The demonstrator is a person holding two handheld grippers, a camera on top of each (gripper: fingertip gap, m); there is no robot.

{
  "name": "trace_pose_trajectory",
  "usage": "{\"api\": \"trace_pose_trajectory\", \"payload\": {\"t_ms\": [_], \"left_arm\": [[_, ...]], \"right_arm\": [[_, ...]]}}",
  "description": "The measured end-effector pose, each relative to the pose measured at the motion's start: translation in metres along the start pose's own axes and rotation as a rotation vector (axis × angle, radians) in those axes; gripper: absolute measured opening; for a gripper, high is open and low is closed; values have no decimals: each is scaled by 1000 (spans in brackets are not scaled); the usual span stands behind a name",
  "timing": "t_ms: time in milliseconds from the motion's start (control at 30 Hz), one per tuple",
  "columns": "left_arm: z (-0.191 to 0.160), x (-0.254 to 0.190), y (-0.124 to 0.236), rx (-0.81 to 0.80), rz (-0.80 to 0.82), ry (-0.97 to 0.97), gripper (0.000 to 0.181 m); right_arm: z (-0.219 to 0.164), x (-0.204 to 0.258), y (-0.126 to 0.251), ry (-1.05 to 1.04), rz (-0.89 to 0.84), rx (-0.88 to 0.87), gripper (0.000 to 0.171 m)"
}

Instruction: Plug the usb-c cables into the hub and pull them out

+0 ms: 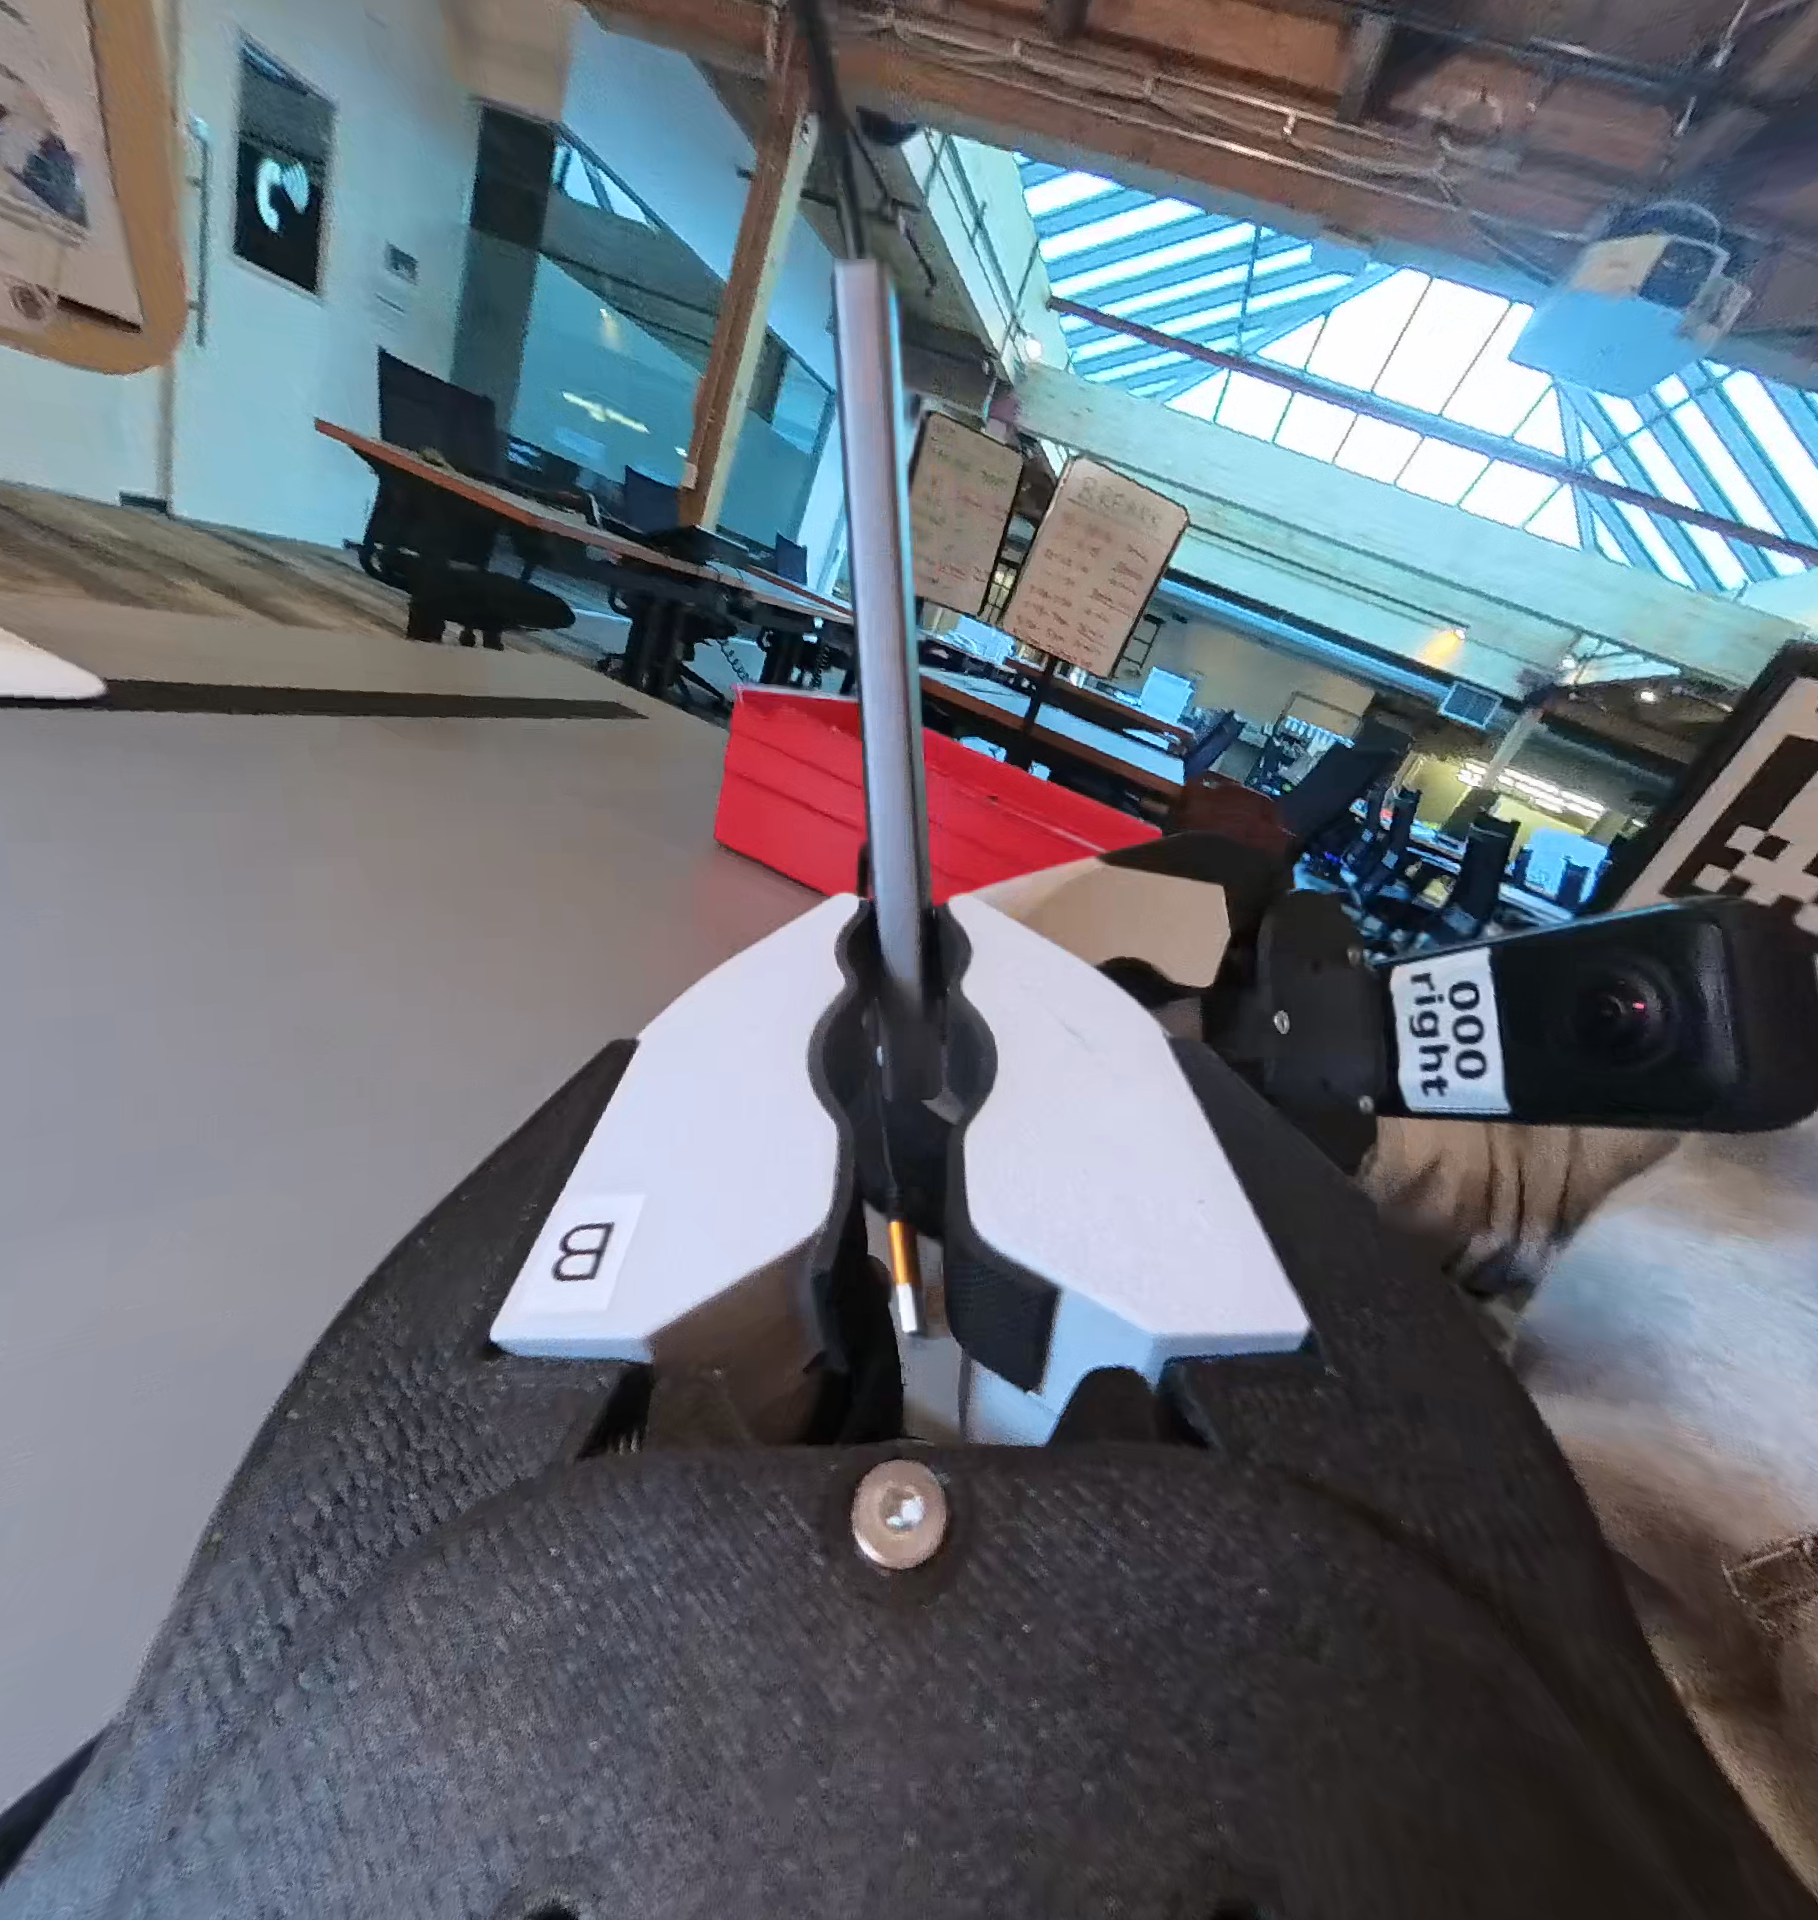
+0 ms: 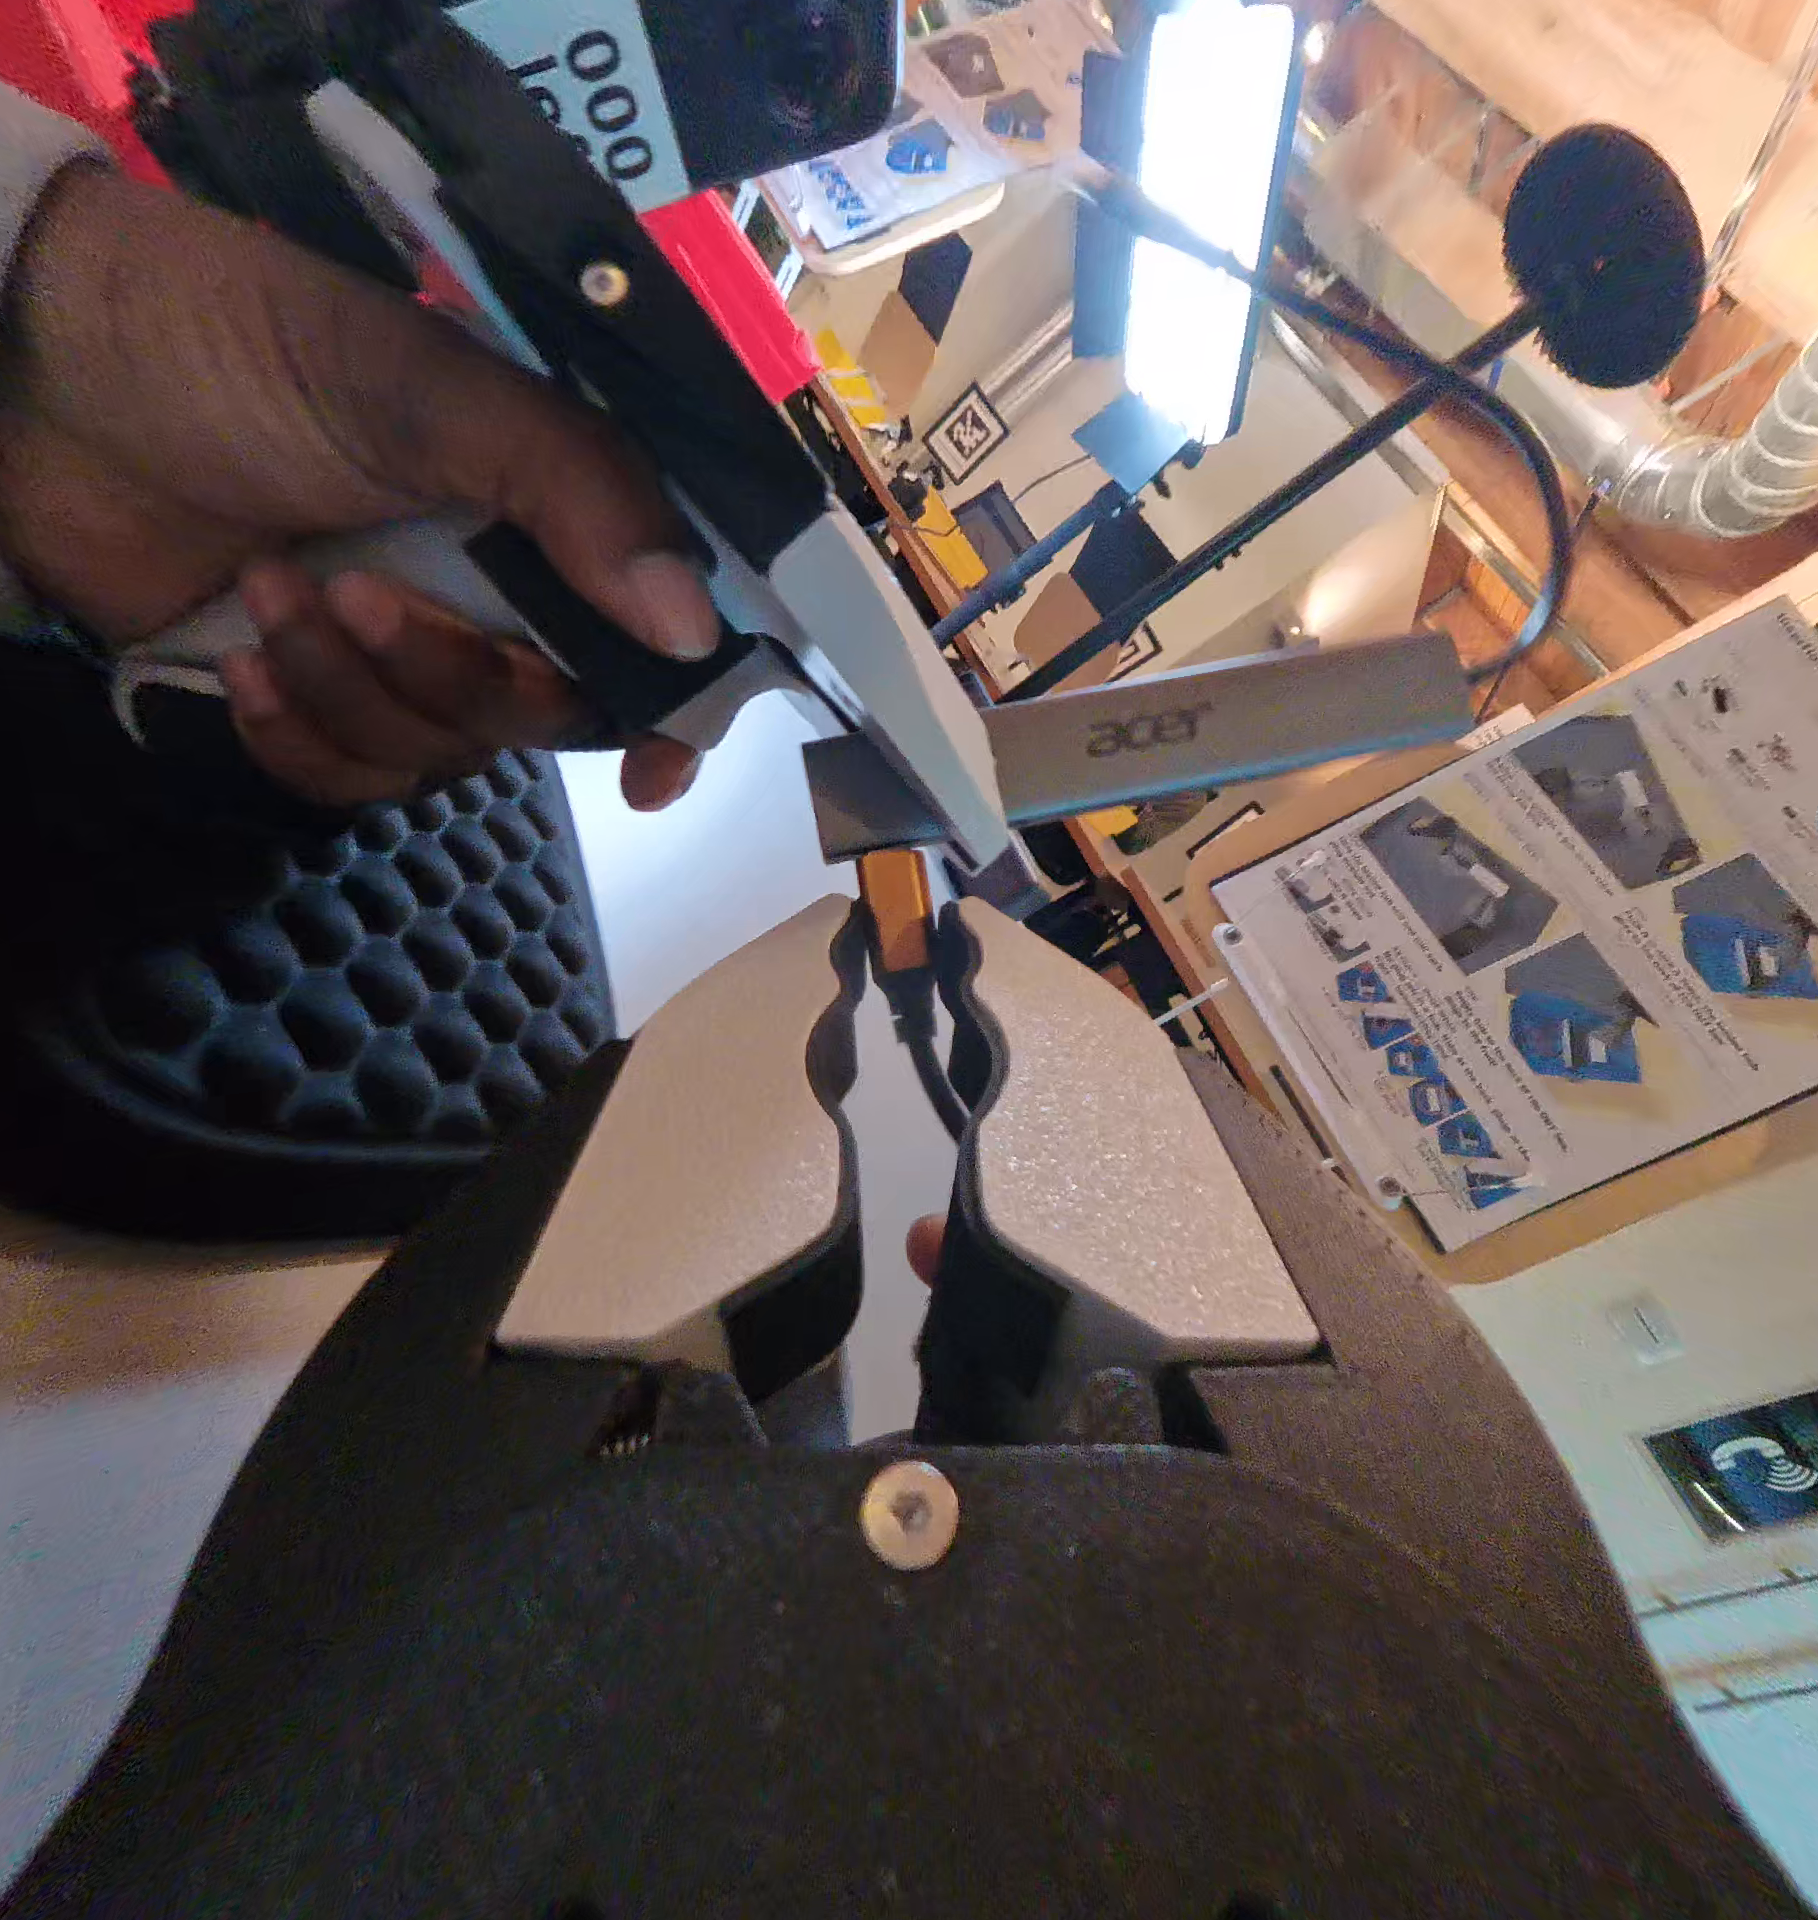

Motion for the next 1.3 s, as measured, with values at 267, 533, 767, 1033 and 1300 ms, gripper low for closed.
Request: {"api": "trace_pose_trajectory", "payload": {"t_ms": [267,533,767,1033,1300], "left_arm": [[-2,7,-1,8,21,25,10],[-13,8,-5,68,22,4,11],[-12,-2,-2,53,-58,-14,16],[-20,-10,-8,154,-55,-87,11],[-26,-6,-15,227,20,-104,10]], "right_arm": [[-7,-5,-6,146,71,34,13],[-22,-6,1,119,119,36,13],[-13,-7,4,216,30,-24,12],[-13,-10,10,285,29,-35,13],[-15,-1,-6,539,-36,119,12]]}}
Point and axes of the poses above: each gripper's, where its closed fingertips meet, y back along the fingers, z out of its top, x = y × z across the jaws, the point moved 2 cm from there along y, back along the fingers, and after that the axes turned 13 degrees about x, right-handed, at the moved point
